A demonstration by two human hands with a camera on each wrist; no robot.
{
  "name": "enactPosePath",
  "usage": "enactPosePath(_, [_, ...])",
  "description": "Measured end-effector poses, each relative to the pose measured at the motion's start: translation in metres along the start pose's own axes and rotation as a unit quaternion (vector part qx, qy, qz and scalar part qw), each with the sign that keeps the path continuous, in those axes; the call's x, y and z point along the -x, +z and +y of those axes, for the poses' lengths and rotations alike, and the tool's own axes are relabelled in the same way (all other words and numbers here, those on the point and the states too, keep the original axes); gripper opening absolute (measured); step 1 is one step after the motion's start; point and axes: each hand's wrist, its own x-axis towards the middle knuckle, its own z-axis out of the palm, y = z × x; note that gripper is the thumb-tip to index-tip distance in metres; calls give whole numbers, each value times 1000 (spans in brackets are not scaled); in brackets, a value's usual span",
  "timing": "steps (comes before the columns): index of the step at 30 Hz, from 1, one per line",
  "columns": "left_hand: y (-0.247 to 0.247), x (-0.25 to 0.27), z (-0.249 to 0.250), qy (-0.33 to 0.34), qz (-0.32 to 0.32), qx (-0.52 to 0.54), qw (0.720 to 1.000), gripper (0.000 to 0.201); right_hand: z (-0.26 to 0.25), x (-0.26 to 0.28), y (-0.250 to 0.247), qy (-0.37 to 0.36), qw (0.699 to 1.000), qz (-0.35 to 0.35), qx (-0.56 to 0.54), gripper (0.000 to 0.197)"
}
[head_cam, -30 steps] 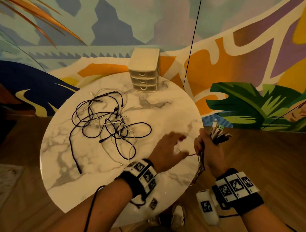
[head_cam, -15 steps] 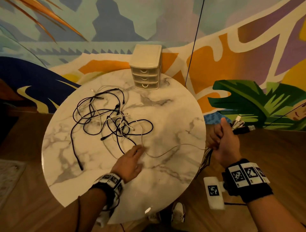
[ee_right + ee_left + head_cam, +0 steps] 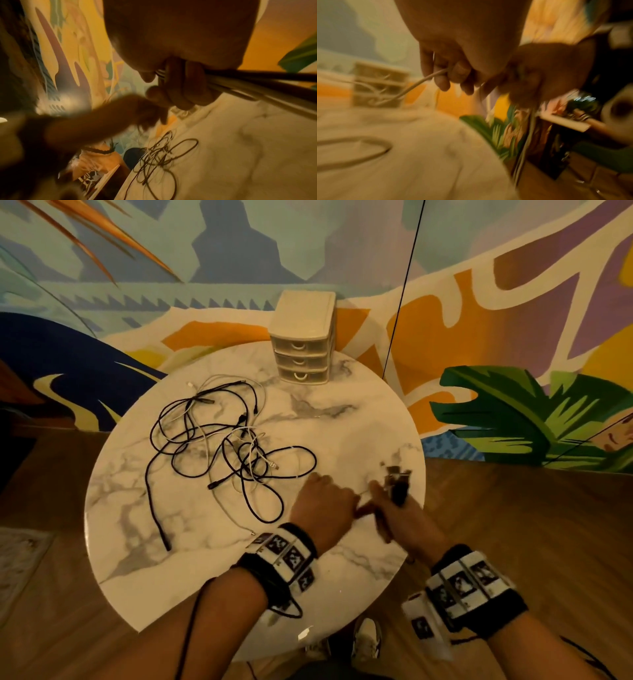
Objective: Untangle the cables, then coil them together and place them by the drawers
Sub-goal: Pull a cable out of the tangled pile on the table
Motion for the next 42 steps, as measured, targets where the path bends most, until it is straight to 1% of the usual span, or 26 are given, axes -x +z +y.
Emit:
enactPosePath(1, [-14,-5,11,13,3,9,1000,22,0,-1,9,7,1000,2,0,61])
enactPosePath(3, [-27,-4,28,36,6,48,998,18,0,-6,12,22,995,43,-90,49])
enactPosePath(5, [-13,5,28,45,2,103,994,20,1,-15,1,6,988,81,-132,45])
enactPosePath(7, [18,18,1,37,-15,129,991,21,2,-21,-16,-4,982,114,-148,50])
enactPosePath(9, [44,31,-46,23,-19,78,996,21,4,-24,-37,-3,965,166,-203,52])
enactPosePath(10, [50,36,-74,1,-11,51,999,20,6,-26,-49,1,952,200,-231,51])
enactPosePath(12, [43,36,-130,-103,19,50,993,19,15,-33,-72,21,920,280,-274,44])
enactPosePath(14, [13,26,-171,-211,80,74,971,23,22,-42,-85,46,889,332,-312,46])
enactPosePath(15, [-4,20,-183,-236,114,109,959,27,23,-44,-86,48,881,343,-322,47])
enactPosePath(17, [-29,9,-185,-244,169,214,931,36,19,-44,-79,24,885,336,-321,41])
enactPosePath(19, [-44,4,-166,-254,163,329,895,44,15,-37,-62,-5,912,301,-278,55])
enactPosePath(20, [-50,3,-154,-250,162,360,884,47,13,-32,-53,-15,926,283,-248,60])
enactPosePath(21, [-56,1,-143,-239,166,367,883,48,10,-26,-44,-17,939,272,-210,62])
enactPosePath(22, [-66,-1,-131,-226,176,354,890,47,6,-21,-37,-13,952,258,-166,63])
enactPosePath(24, [-88,-4,-103,-175,183,287,924,40,-11,-11,-19,-12,977,177,-119,61])
enactPosePath(26, [-104,-7,-70,-90,157,167,969,31,-34,-4,0,-41,985,66,-156,54])
enactPosePath(27, [-104,-9,-53,-48,130,105,985,28,-45,-2,7,-53,982,35,-177,51])
enactPosePath(29, [-94,-9,-21,7,75,50,996,25,-56,-2,18,-56,982,43,-177,44])
enactPosePath(31, [-75,-6,-9,13,62,68,996,24,-54,-3,20,-58,983,60,-162,40])
enactPosePath(33, [-47,3,-13,-9,57,153,987,25,-45,-6,14,-78,983,68,-153,40])
enactPosePath(34, [-28,10,-20,-25,40,205,978,25,-40,-7,9,-87,983,71,-143,42])
enactPosePath(36, [9,24,-45,-76,-10,320,944,26,-34,-13,-3,-87,984,84,-130,49])
enactPosePath(37, [23,30,-62,-106,-17,353,929,28,-32,-16,-10,-85,983,96,-135,51])
enactPosePath(39, [35,36,-102,-164,18,353,921,38,-33,-18,-22,-93,971,141,-166,53])
enactPosePath(41, [28,36,-140,-194,87,314,925,42,-36,-19,-34,-111,952,202,-203,54])
enactPosePath(42, [21,36,-152,-204,119,308,922,41,-37,-20,-38,-119,942,226,-220,55])
